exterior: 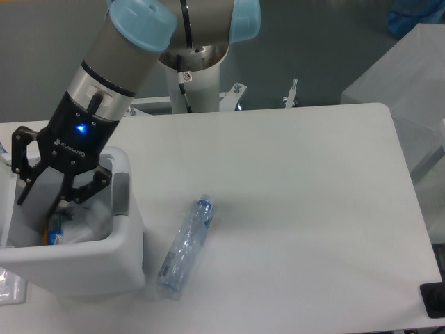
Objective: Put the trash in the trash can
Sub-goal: 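Carry the wrapper over the white bin and open the gripper, then move the empty gripper back above the clear water bottle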
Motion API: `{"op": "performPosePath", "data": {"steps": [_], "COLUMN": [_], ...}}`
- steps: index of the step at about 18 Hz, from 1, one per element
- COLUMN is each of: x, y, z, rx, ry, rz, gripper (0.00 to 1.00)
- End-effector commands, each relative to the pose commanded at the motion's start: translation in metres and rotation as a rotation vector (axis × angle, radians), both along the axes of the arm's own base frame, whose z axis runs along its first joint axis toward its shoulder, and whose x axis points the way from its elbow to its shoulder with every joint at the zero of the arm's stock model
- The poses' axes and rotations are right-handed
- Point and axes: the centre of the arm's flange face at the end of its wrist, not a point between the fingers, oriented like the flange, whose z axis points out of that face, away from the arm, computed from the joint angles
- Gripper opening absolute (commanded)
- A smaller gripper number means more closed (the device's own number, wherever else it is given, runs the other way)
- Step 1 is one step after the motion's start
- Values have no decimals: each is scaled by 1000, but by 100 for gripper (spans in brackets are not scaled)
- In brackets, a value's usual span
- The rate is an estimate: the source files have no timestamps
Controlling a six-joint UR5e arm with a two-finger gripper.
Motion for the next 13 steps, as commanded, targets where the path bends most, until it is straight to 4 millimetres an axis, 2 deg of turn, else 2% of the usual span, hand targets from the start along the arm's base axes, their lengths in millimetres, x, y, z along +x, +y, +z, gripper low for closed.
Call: {"op": "performPosePath", "data": {"steps": [2, 6, 9, 13], "x": [-25, -85, -127, -156], "y": [-3, -28, -50, -62], "z": [4, -13, -15, -25], "rx": [-19, -78, -90, -114], "ry": [48, 56, 10, 26], "rz": [62, 203, 315, 371], "gripper": [99, 100, 100, 100]}}
